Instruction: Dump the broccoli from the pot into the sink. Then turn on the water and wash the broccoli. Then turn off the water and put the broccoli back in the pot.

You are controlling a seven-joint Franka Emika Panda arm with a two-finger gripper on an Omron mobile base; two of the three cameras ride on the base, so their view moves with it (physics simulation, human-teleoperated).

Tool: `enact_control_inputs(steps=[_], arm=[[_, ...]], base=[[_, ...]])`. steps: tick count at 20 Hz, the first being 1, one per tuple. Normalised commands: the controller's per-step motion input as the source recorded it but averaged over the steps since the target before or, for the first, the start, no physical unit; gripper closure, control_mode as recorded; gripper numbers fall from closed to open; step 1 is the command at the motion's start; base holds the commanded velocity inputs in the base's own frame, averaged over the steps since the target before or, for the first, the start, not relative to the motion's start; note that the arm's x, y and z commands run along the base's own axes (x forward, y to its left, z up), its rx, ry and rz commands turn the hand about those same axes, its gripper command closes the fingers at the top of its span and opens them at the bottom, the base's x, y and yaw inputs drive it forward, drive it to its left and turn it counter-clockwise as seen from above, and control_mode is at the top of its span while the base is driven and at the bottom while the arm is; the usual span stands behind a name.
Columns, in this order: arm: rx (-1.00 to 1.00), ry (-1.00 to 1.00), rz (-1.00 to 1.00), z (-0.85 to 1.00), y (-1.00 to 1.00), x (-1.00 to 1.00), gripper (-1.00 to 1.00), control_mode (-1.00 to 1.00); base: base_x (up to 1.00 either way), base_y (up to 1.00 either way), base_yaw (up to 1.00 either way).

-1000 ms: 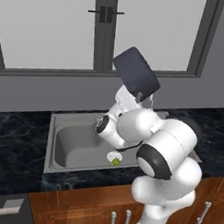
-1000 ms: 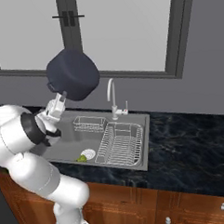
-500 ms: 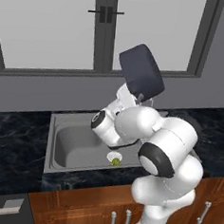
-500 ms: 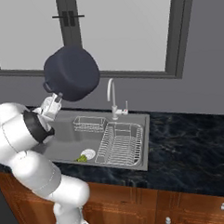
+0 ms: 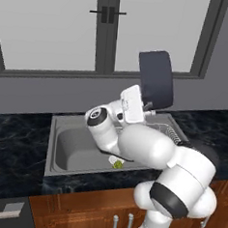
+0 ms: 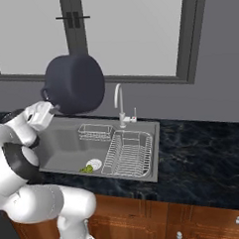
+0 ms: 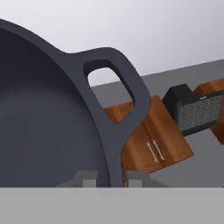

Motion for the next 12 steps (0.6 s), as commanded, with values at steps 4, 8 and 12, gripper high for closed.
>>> enact_control_inputs(steps=[4,8,12], arm=[[0.30,0.01,0.05,0.16,-0.02,-0.42,1.00,-1.00],[0.31,0.02,0.12,0.04,0.00,-0.32,1.00,-1.00],[0.33,0.03,0.19,0.00,0.00,-0.31,1.00,-1.00]], base=[[0.00,0.00,0.00],[0.00,0.00,0.00],[0.00,0.00,0.00]])
